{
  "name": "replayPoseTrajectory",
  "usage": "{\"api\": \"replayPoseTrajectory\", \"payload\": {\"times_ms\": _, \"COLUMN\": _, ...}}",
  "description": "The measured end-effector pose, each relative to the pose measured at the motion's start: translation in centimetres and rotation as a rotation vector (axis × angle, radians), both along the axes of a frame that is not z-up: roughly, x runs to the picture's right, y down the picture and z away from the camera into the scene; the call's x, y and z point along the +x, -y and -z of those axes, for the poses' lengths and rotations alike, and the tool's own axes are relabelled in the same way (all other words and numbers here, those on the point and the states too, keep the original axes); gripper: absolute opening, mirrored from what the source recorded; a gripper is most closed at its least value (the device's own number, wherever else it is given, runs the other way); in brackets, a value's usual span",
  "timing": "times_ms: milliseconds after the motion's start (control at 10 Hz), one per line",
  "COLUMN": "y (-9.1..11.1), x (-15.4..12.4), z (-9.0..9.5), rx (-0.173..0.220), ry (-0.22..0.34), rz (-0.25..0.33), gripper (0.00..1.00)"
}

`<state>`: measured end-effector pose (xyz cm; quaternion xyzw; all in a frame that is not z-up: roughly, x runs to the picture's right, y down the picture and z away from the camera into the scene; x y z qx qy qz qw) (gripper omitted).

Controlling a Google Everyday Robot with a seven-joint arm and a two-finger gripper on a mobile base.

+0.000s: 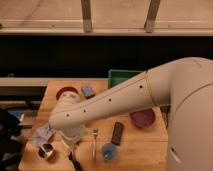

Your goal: Place brush in metal cup

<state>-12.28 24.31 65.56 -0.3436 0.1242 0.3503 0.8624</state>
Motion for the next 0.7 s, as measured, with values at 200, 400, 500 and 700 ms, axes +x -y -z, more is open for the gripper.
{"api": "replayPoseTrajectory", "payload": {"times_ms": 200, "y": 0.0, "x": 0.0, "z": 0.0, "rx": -0.001, "ry": 0.0, "rz": 0.0, "gripper": 0.8}}
{"api": "replayPoseTrajectory", "payload": {"times_ms": 400, "y": -0.5, "x": -0.6, "z": -0.3, "rx": -0.018, "ry": 0.001, "rz": 0.006, "gripper": 0.8}}
{"api": "replayPoseTrajectory", "payload": {"times_ms": 500, "y": -1.3, "x": -1.4, "z": -0.7, "rx": -0.033, "ry": -0.002, "rz": 0.004, "gripper": 0.8}}
{"api": "replayPoseTrajectory", "payload": {"times_ms": 700, "y": -3.3, "x": -3.0, "z": -2.0, "rx": -0.055, "ry": -0.015, "rz": 0.011, "gripper": 0.8}}
